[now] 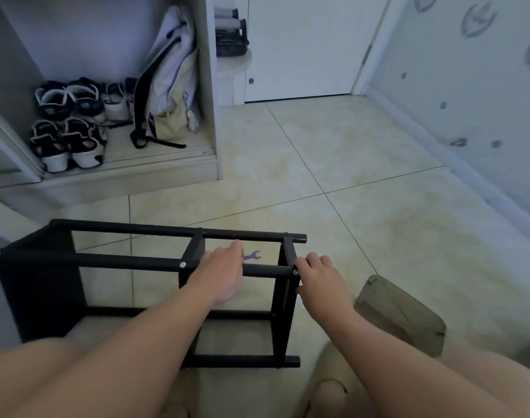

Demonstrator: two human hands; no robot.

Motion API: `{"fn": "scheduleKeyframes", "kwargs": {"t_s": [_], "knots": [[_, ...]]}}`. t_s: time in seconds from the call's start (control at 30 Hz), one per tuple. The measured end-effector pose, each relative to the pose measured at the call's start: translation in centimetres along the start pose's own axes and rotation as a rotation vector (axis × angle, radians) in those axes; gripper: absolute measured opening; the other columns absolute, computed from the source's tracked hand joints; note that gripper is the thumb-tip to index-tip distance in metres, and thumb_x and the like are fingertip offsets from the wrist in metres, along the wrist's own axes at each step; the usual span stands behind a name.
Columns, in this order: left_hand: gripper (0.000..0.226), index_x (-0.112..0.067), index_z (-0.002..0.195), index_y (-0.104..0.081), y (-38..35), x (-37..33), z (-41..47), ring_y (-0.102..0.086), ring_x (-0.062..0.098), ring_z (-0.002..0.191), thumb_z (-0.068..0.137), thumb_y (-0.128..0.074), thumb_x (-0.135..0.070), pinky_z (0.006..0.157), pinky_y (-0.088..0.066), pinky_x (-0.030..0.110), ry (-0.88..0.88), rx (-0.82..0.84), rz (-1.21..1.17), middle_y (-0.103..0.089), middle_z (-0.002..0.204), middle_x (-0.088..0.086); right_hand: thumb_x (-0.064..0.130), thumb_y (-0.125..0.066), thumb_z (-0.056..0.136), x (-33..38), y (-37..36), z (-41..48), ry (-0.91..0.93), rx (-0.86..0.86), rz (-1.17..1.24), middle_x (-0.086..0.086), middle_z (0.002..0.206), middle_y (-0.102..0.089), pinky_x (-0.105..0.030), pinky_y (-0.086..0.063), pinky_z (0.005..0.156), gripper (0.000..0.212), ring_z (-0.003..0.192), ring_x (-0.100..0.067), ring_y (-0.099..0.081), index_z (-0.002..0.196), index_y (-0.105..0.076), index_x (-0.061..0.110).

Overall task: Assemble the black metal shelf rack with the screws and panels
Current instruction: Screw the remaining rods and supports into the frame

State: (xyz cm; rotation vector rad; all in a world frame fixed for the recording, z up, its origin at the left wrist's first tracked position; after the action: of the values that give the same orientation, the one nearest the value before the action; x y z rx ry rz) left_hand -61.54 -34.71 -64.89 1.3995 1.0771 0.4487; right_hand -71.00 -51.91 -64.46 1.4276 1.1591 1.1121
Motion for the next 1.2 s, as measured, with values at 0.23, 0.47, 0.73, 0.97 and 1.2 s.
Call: {"fn": "scheduleKeyframes", "kwargs": {"t_s": [0.23, 0.47, 0.73, 0.97, 1.2], "knots": [[0.009, -0.025, 0.097, -0.040, -3.0, -1.3, -8.5, -0.049, 0.018, 0.083, 0.104, -0.035, -0.024, 0.085, -0.037, 0.036, 0.005, -0.081, -0.095, -0.053, 0.089, -0.008, 0.014, -0.065, 0.092, 1.9, -1.8, -8.7, -0.089, 0.036, 0.026, -0.001, 0.119, -0.054, -0.033, -0.043, 0.083, 0.037, 0.106, -0.026, -0.047, 0.124, -0.048, 0.019], [0.010, -0.026, 0.095, -0.038, -5.5, -2.2, -13.8, -0.043, 0.017, 0.080, 0.104, -0.034, -0.025, 0.081, -0.031, 0.035, 0.022, -0.053, -0.130, -0.048, 0.085, -0.008, 0.022, -0.062, 0.095, 3.3, -3.2, -14.7, -0.124, 0.143, 0.126, -0.001, 0.121, -0.051, -0.035, -0.047, 0.074, 0.036, 0.111, -0.026, -0.047, 0.125, -0.041, 0.020], [0.010, -0.022, 0.100, -0.040, -7.6, -2.0, -17.2, -0.048, 0.021, 0.082, 0.105, -0.032, -0.024, 0.083, -0.035, 0.039, 0.181, 0.038, -0.131, -0.054, 0.088, -0.003, 0.031, -0.080, 0.086, 3.4, -4.2, -16.7, -0.202, 0.443, 0.326, -0.002, 0.107, -0.061, -0.036, -0.048, 0.076, 0.047, 0.093, -0.024, -0.057, 0.107, -0.039, 0.023], [0.009, -0.018, 0.104, -0.042, -7.6, -1.9, -17.6, -0.049, 0.027, 0.088, 0.100, -0.034, -0.021, 0.084, -0.033, 0.039, 0.280, 0.255, -0.104, -0.061, 0.102, 0.003, 0.064, -0.084, 0.067, 4.0, -2.7, -16.7, -0.110, 0.363, -0.053, -0.010, 0.163, -0.015, -0.050, -0.038, 0.110, 0.127, 0.148, -0.035, -0.020, 0.158, -0.005, 0.025], [0.011, -0.020, 0.104, -0.046, -7.5, -2.1, -17.4, -0.050, 0.027, 0.089, 0.098, -0.037, -0.021, 0.082, -0.034, 0.041, 0.314, 0.351, -0.102, -0.057, 0.097, 0.001, 0.088, -0.072, 0.054, 3.3, -3.6, -14.7, -0.008, 0.496, -0.213, -0.012, 0.162, 0.036, -0.064, -0.002, 0.122, 0.161, 0.152, -0.036, 0.026, 0.156, 0.027, 0.014]]}}
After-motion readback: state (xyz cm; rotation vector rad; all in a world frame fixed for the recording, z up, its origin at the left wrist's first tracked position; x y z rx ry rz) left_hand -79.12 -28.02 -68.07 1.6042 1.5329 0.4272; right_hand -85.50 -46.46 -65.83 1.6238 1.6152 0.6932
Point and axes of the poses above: each hand's wrist, its own z-axis towards the middle knuckle, its own y-axis out of the back of the hand, x = y × z, the point moved 6 cm from there along z, towards the middle knuckle
